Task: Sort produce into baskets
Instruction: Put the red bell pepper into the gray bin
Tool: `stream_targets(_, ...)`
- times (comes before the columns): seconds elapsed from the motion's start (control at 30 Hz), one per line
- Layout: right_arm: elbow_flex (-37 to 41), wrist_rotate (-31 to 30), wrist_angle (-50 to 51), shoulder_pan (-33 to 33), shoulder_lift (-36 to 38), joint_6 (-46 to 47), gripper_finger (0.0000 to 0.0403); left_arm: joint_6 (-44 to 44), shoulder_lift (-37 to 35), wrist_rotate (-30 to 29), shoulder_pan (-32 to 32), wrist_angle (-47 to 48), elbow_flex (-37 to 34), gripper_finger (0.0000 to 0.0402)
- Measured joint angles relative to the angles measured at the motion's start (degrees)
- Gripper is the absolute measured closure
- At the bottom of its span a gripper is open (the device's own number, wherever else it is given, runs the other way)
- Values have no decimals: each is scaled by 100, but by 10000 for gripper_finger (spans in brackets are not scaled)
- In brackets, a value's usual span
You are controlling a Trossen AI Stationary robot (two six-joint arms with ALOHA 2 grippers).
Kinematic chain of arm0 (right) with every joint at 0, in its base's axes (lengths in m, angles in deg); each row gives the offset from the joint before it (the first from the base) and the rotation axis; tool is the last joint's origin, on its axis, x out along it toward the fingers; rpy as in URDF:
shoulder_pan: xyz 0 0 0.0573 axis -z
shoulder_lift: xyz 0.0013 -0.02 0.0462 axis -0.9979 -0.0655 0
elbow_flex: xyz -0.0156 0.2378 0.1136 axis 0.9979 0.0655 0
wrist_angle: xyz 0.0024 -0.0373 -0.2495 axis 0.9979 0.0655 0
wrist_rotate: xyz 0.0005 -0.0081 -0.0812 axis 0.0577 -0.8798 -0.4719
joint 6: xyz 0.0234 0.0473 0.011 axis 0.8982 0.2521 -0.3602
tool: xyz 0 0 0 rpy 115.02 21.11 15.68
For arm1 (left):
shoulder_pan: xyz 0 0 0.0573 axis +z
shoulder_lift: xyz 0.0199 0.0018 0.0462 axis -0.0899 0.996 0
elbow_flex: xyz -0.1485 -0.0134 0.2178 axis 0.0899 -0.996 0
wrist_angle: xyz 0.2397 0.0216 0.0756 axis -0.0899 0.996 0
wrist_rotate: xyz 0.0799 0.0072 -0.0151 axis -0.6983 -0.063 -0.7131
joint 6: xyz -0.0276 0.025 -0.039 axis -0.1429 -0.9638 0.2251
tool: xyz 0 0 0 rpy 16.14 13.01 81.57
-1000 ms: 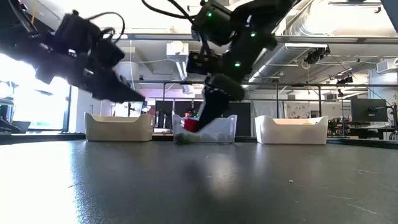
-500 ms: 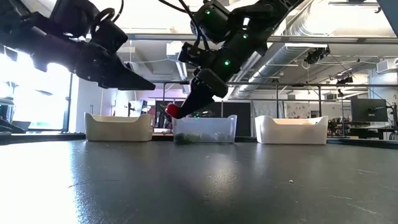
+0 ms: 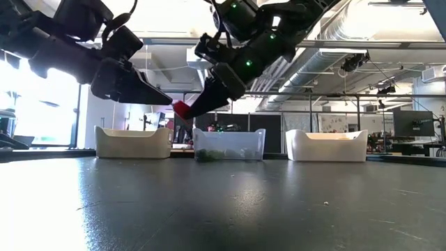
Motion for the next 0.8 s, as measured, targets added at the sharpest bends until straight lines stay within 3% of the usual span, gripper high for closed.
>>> stream_targets(0.27, 0, 16, -185, -39, 0, -102, 395, 119, 0, 236, -4, 48, 0, 268)
stream_targets(0.6, 0, 0, -216, -116, 0, -109, 395, 119, 0, 525, -4, 9, -7, 390)
stream_targets(0.8, 0, -52, -218, -114, 0, 48, 370, 118, 0, 569, -2, 6, -7, 400)
